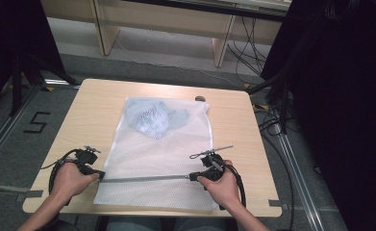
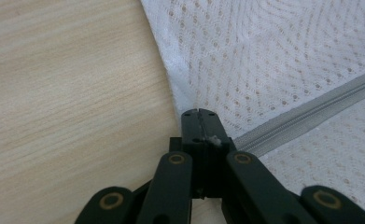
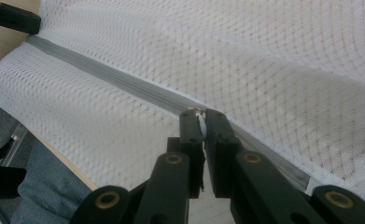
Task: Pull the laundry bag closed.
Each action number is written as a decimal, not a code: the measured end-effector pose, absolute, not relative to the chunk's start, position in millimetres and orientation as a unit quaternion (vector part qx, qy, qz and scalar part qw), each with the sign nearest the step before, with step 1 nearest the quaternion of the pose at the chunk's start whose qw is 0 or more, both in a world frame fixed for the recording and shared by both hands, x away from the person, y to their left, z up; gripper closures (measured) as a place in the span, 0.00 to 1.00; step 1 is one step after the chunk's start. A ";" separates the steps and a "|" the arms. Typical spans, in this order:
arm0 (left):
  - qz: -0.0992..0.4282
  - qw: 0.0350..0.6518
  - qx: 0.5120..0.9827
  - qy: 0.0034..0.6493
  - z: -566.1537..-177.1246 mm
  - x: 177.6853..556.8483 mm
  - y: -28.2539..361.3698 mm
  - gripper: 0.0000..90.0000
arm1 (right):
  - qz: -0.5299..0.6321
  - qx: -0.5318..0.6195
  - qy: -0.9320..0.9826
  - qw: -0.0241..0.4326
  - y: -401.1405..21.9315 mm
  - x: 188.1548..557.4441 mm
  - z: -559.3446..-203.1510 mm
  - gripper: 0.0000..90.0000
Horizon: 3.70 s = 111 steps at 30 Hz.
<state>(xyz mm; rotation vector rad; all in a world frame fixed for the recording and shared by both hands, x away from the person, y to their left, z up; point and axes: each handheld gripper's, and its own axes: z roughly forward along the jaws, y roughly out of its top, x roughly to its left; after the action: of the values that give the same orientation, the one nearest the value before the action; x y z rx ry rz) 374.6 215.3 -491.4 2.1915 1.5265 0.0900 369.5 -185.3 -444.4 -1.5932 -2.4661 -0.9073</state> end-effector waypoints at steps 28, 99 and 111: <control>0.032 0.233 0.797 0.556 -491.5 374.6 215.6 1.00 | -0.292 -0.520 -0.802 0.031 -200.3 370.9 -448.5 0.97; 0.028 0.232 0.797 0.557 -491.4 375.5 215.6 1.00 | -0.292 -0.549 -0.782 0.045 -227.3 373.9 -448.7 0.97; 0.028 0.232 0.797 0.556 -491.3 375.4 215.7 1.00 | -0.299 -0.550 -0.779 0.046 -234.2 374.2 -447.5 0.97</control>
<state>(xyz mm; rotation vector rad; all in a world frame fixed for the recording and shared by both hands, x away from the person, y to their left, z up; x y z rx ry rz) 375.4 215.7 -491.3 2.1916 1.5292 0.0782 374.2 -234.2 -447.5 -1.6780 -2.3771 -0.9116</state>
